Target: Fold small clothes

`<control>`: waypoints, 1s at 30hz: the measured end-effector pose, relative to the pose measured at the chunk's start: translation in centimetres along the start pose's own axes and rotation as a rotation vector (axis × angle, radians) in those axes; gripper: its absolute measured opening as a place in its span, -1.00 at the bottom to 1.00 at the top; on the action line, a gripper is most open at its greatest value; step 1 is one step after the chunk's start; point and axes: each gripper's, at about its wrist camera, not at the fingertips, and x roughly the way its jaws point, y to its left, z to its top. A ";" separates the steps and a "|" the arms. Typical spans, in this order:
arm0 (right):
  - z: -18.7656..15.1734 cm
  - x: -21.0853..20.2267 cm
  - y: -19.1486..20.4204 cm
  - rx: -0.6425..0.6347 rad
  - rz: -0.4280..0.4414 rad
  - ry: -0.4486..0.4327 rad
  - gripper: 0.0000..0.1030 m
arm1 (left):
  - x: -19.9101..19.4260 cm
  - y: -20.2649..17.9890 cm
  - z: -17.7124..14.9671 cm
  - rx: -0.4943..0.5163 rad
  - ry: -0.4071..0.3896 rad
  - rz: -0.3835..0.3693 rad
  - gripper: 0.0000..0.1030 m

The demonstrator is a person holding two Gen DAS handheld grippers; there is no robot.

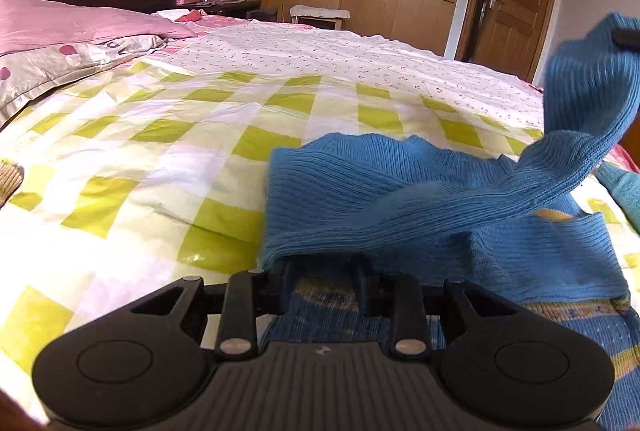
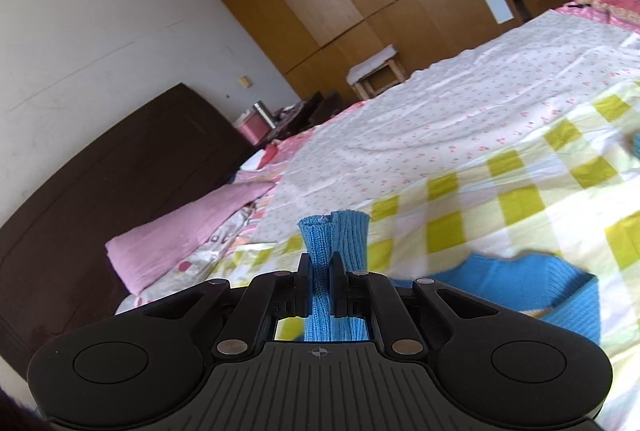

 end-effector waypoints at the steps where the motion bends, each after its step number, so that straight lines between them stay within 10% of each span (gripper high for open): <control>1: -0.2 -0.4 -1.2 0.013 -0.021 -0.006 -0.85 | -0.3 -0.1 -0.3 0.008 0.004 0.001 -0.28; 11: -5.6 -2.2 -11.0 0.136 -0.154 0.036 -0.83 | -4.0 -1.4 -2.4 0.155 0.038 -0.010 -0.26; 22: -7.7 -2.4 -14.6 0.242 -0.086 0.105 -0.48 | -6.8 -3.2 -2.3 0.234 0.022 -0.041 -0.24; 30: -7.2 -2.1 -14.0 0.209 -0.106 0.109 -0.81 | -5.1 -4.9 -0.5 0.244 -0.002 -0.050 -0.21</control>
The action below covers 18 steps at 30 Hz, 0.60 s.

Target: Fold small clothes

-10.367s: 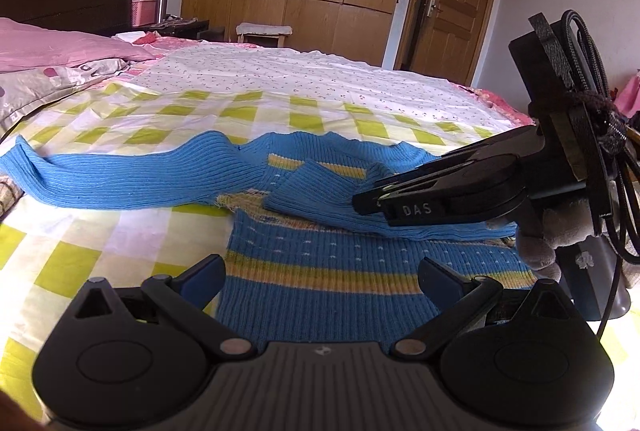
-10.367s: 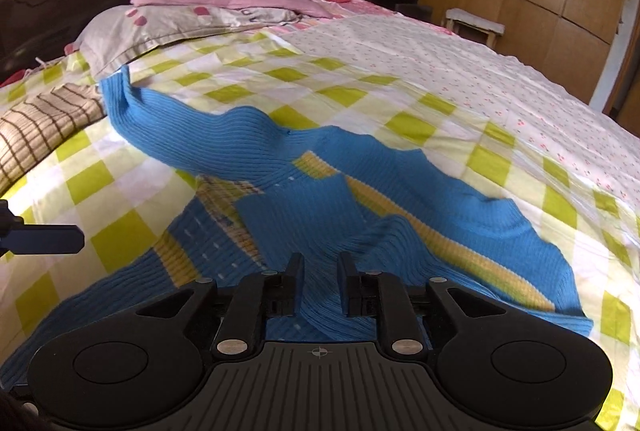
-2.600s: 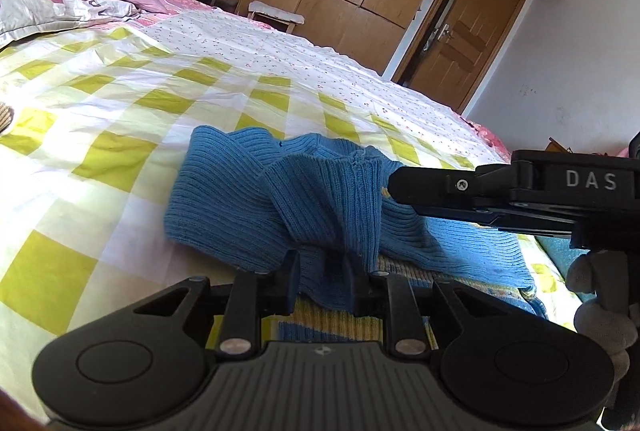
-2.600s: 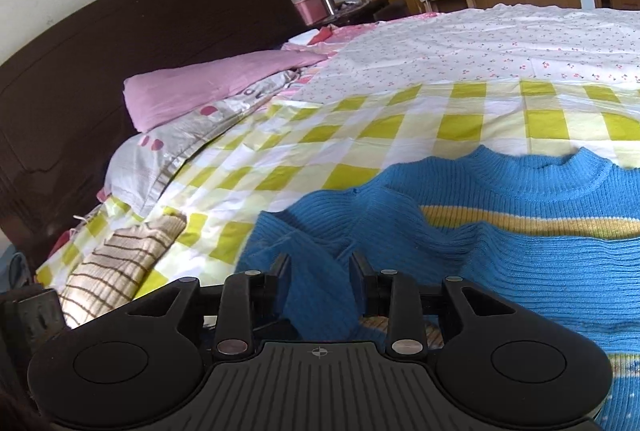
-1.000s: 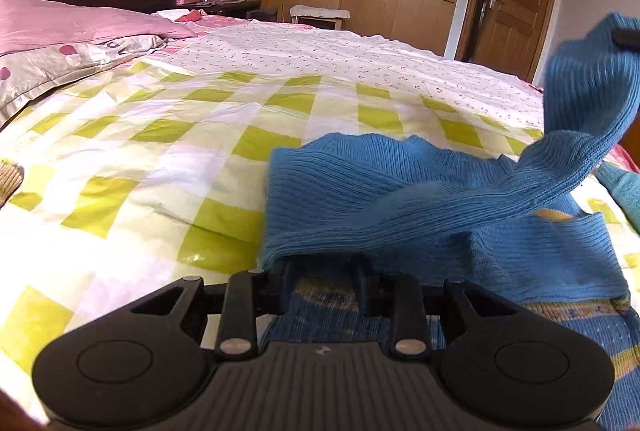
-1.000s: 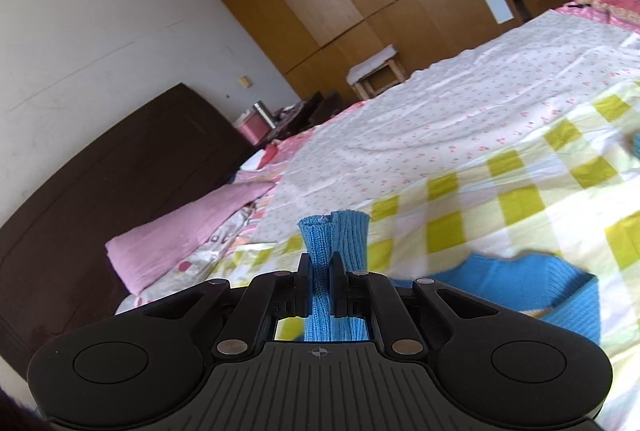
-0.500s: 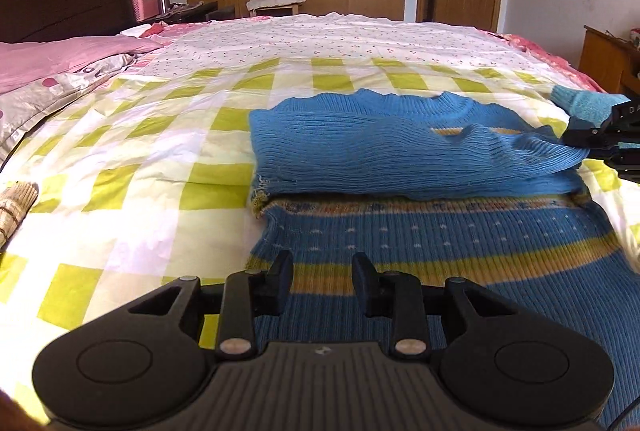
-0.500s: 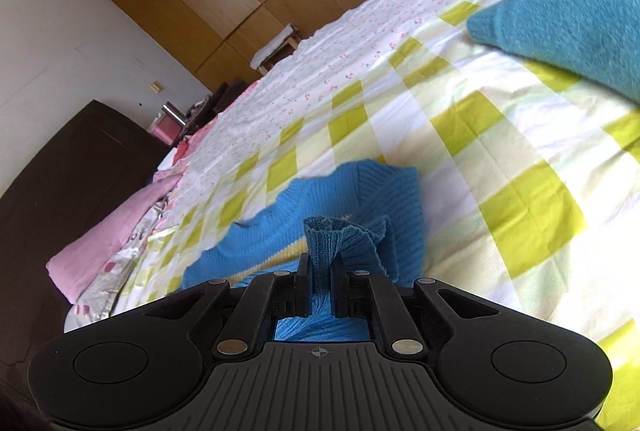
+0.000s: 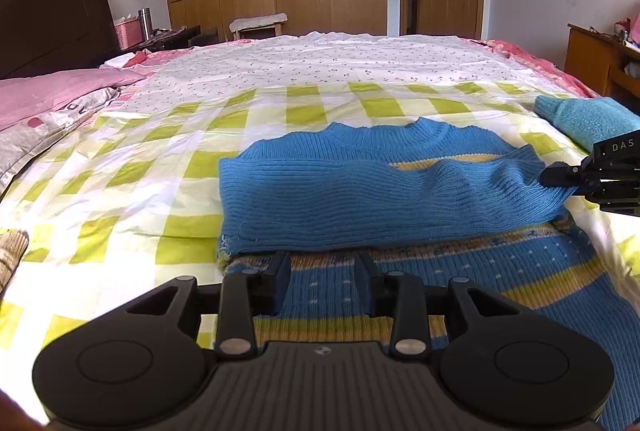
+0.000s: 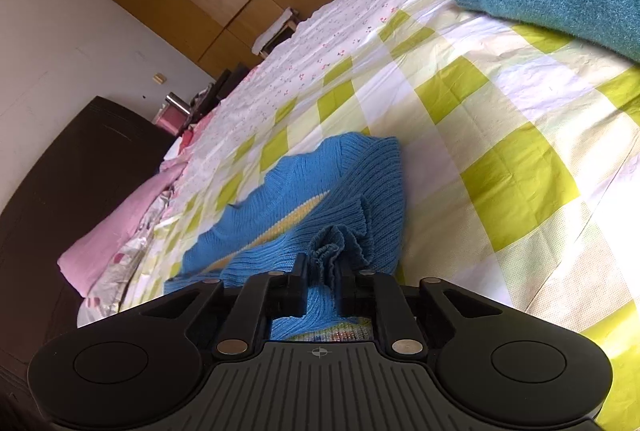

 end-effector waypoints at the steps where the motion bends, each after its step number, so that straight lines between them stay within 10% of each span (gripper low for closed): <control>1: 0.1 -0.1 0.3 -0.009 0.004 -0.011 -0.82 | 0.1 0.0 0.2 0.001 -0.007 -0.005 -0.21; 9: 1.1 -2.2 3.3 -0.171 0.086 -0.198 -0.83 | 1.3 1.1 1.2 -0.055 -0.064 -0.006 -0.20; 13: 0.3 0.8 1.7 -0.170 -0.065 -0.037 -0.75 | 3.2 1.8 0.4 -0.060 0.010 0.009 -0.20; 18: -0.3 0.5 1.7 -0.174 -0.057 -0.001 -0.52 | 3.3 2.4 -0.7 -0.029 0.039 -0.006 -0.20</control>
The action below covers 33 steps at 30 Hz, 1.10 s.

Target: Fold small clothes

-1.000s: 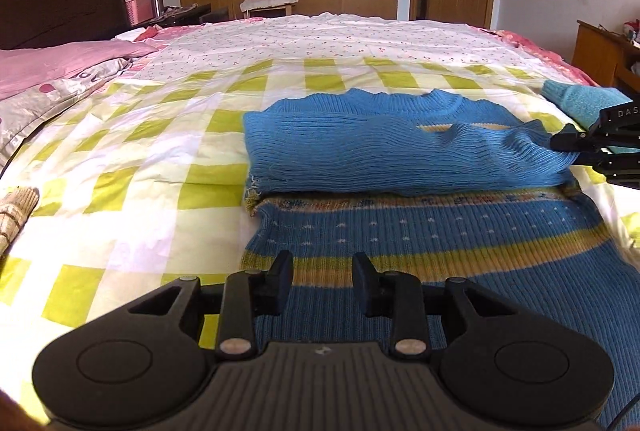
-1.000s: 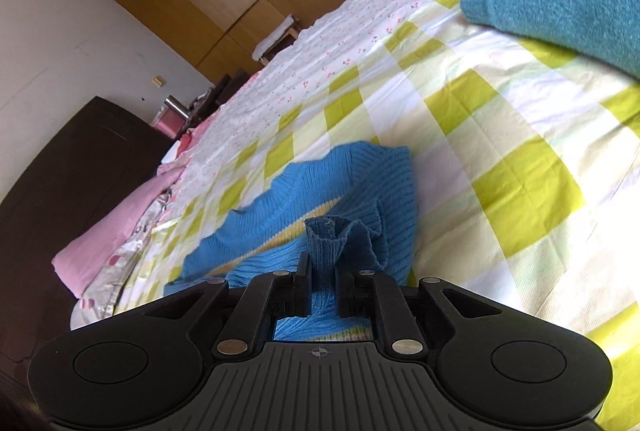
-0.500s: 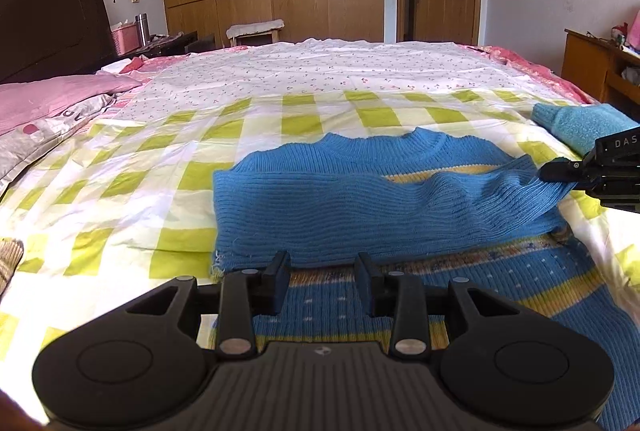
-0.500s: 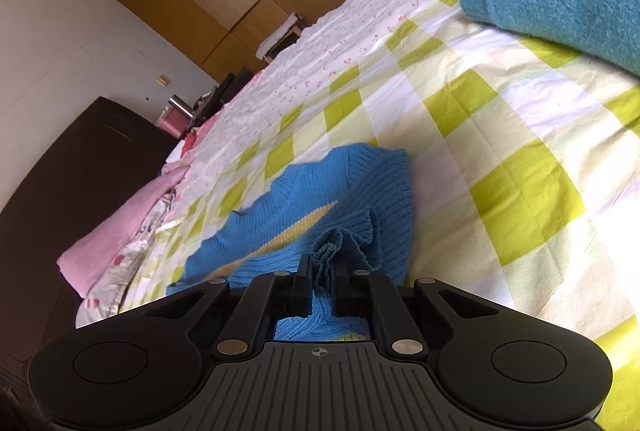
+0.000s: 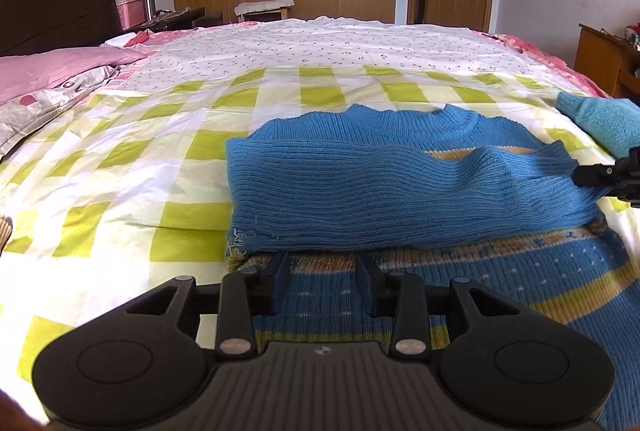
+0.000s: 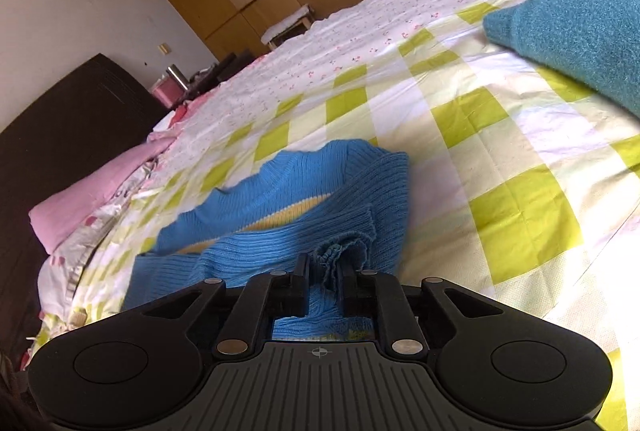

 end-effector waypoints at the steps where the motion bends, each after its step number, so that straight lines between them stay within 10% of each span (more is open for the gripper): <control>1: 0.2 -0.1 0.2 -0.007 0.002 -0.001 -0.49 | -0.2 0.2 0.0 0.006 -0.005 -0.001 -0.20; 9: 2.5 -0.7 1.7 -0.081 -0.108 -0.094 -0.43 | 0.1 1.5 1.3 -0.011 -0.046 -0.018 -0.19; 20: 1.4 3.9 4.3 -0.517 -0.222 0.102 -0.44 | 1.4 1.5 2.2 0.023 -0.068 -0.036 -0.19; 23: 1.4 3.9 5.2 -0.592 -0.230 0.136 -0.78 | 1.6 1.6 2.2 0.015 -0.072 -0.037 -0.19; 33: 3.5 4.1 6.2 -0.573 -0.264 0.028 -0.89 | 0.5 2.2 2.2 -0.047 -0.143 -0.038 -0.19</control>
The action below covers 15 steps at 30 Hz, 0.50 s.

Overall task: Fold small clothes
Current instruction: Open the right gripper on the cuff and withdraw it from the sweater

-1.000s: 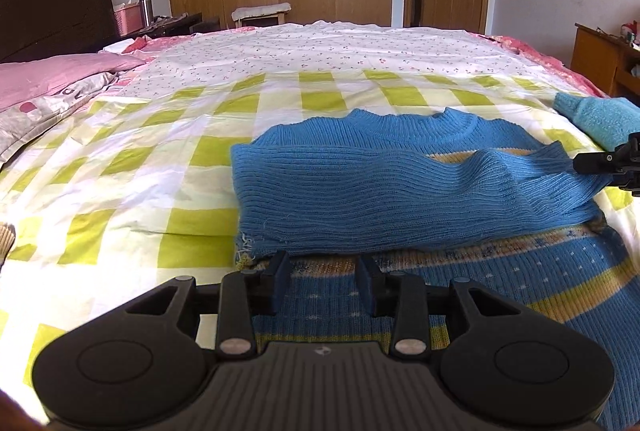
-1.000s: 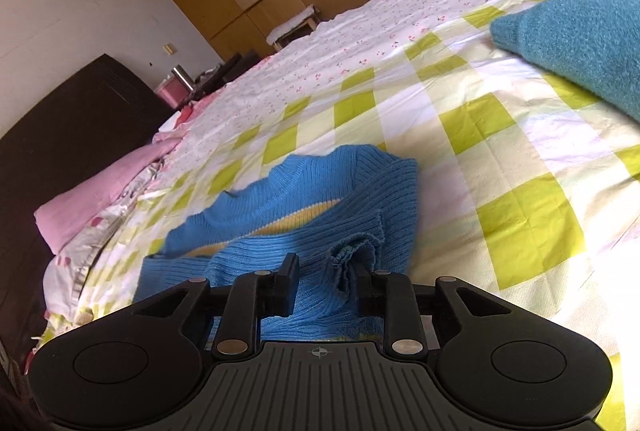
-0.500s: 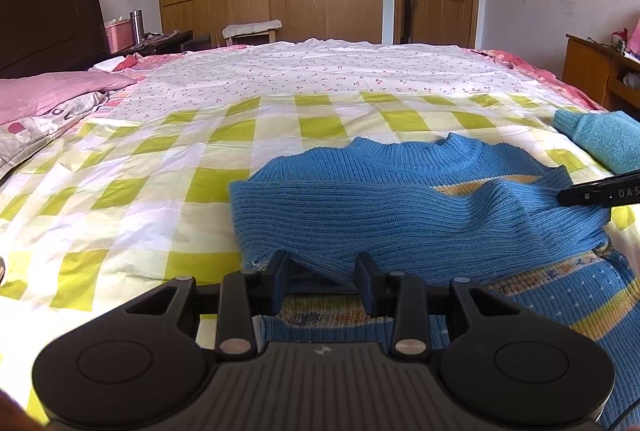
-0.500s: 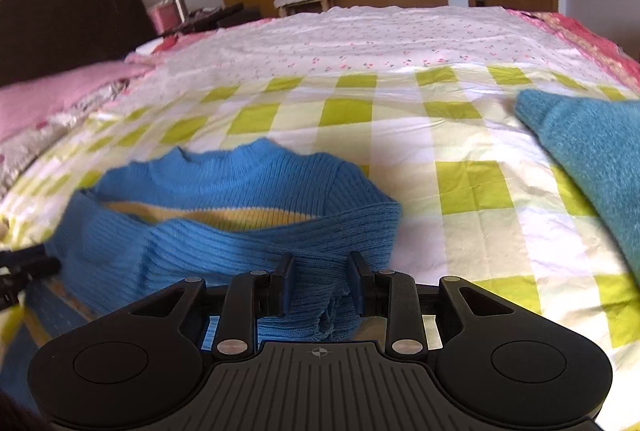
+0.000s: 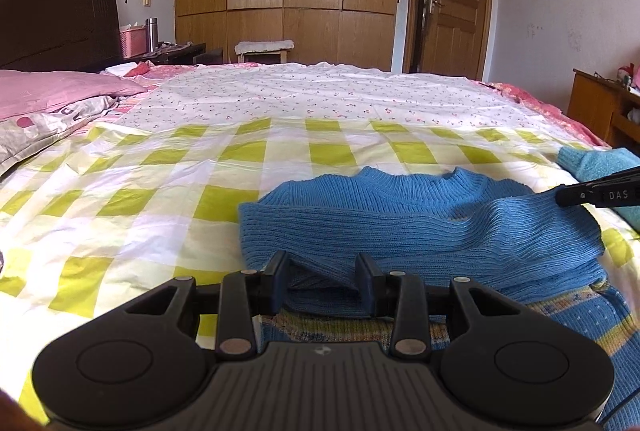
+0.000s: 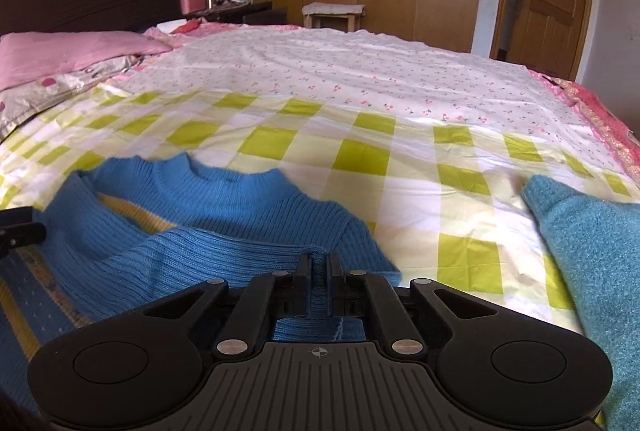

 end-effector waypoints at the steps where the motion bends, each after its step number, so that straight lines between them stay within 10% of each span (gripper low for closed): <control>1: -0.2 0.6 0.1 -0.007 -0.006 0.021 -0.88 | 0.2 0.0 -0.1 0.004 0.010 0.004 -0.19; 15: 0.0 -3.4 3.1 -0.023 0.045 -0.072 -0.72 | -3.0 1.5 0.1 -0.033 0.020 -0.019 -0.19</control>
